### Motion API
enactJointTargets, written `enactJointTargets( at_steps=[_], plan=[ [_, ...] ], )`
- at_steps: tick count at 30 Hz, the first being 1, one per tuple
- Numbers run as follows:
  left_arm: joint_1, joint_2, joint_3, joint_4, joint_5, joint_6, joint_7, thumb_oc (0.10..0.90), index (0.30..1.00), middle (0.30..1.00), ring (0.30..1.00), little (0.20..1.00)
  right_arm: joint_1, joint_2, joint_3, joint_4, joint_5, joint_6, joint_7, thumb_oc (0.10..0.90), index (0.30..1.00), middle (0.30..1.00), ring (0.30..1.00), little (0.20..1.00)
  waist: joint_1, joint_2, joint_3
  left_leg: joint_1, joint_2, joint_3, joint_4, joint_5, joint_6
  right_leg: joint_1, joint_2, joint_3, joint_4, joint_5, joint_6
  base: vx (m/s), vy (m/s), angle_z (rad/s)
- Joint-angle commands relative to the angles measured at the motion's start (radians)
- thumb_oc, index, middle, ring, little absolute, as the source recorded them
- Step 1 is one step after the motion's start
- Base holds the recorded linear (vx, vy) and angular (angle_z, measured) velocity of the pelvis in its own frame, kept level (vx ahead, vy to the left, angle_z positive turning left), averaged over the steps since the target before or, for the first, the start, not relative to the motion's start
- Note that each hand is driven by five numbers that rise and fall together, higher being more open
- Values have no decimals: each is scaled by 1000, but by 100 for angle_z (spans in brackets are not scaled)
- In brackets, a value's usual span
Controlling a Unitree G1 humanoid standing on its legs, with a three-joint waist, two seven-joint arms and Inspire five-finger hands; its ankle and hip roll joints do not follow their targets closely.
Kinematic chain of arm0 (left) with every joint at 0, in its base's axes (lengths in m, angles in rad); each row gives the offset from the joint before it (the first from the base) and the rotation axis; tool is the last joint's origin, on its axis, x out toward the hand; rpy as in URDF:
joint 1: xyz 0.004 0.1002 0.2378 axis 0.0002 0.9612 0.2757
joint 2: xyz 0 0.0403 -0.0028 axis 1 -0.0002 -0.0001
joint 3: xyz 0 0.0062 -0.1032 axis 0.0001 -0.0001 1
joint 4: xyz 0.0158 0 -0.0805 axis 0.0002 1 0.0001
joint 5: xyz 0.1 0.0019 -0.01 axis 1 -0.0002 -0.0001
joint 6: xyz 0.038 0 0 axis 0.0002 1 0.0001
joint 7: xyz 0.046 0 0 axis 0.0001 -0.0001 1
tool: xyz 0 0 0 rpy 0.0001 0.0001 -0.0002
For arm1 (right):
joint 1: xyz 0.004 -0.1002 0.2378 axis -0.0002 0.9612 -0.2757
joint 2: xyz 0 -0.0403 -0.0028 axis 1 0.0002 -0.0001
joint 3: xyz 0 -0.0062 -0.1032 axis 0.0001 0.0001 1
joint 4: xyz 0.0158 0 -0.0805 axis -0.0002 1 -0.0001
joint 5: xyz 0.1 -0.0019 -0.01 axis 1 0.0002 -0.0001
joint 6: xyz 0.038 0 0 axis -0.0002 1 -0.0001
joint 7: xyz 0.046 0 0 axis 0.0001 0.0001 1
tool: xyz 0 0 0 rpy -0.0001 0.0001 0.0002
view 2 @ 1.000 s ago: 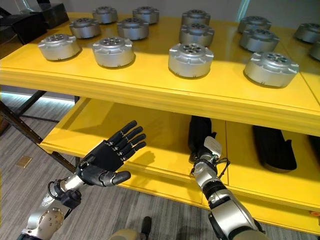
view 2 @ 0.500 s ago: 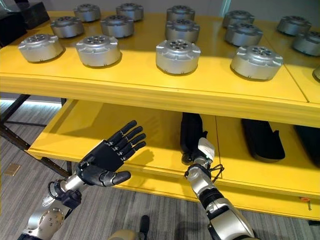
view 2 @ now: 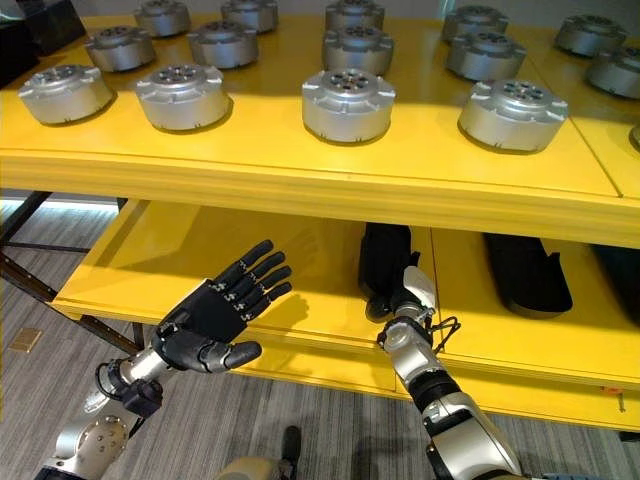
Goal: Move parts from the plastic box to the shelf.
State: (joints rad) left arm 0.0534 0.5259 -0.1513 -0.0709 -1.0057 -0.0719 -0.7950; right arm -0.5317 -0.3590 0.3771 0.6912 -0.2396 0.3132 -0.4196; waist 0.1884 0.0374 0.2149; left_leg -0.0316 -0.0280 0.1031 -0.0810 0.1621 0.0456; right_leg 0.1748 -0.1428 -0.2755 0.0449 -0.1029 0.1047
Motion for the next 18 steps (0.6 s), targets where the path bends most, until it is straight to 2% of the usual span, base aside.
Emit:
enactJointTargets(
  at_steps=[1,5,8,12,16,18],
  plan=[
    [-76,-41,67,-100,-21,-83,-33,900,1000,1000,1000,1000,-39,-59,5,-51,-126,-1,-9,900,1000,1000,1000,1000,-4,-2,-5,66,32,19,59,-177,-27,-116,-6,-3,56,77,-16,0,0,0],
    [-67,-40,71,-112,-24,-90,-31,900,1000,1000,1000,1000,-24,-81,10,-95,-260,-5,-20,900,1000,1000,1000,1000,-9,-1,-3,63,34,21,58,-175,-27,-120,-5,0,58,76,-16,-17,5,-3],
    [-63,-32,74,-112,-37,-101,-37,900,1000,1000,1000,1000,-27,-115,27,-148,-423,-15,-5,900,1000,1000,1000,1000,-13,0,-2,59,33,21,60,-176,-27,-125,-5,2,61,73,-14,-26,10,-4],
    [-54,-25,78,-118,-44,-103,-43,900,1000,1000,1000,1000,-23,-150,50,-190,-524,-28,21,900,1000,1000,1000,1000,-13,-1,-4,56,31,22,61,-176,-27,-126,-5,-1,63,71,-13,-4,2,-2],
    [-38,-10,87,-126,-53,-109,-52,900,1000,1000,1000,1000,-12,-192,74,-236,-605,-14,61,900,1000,1000,1000,1000,-14,-4,-5,54,31,23,62,-177,-27,-128,-7,-1,63,71,-11,0,0,0],
    [-37,0,87,-129,-52,-122,-43,900,1000,1000,1000,1000,-10,-208,79,-257,-635,17,92,900,1000,1000,1000,1000,-18,-6,-4,52,33,25,62,-176,-28,-131,-6,0,67,68,-11,0,0,0]
  ],
)
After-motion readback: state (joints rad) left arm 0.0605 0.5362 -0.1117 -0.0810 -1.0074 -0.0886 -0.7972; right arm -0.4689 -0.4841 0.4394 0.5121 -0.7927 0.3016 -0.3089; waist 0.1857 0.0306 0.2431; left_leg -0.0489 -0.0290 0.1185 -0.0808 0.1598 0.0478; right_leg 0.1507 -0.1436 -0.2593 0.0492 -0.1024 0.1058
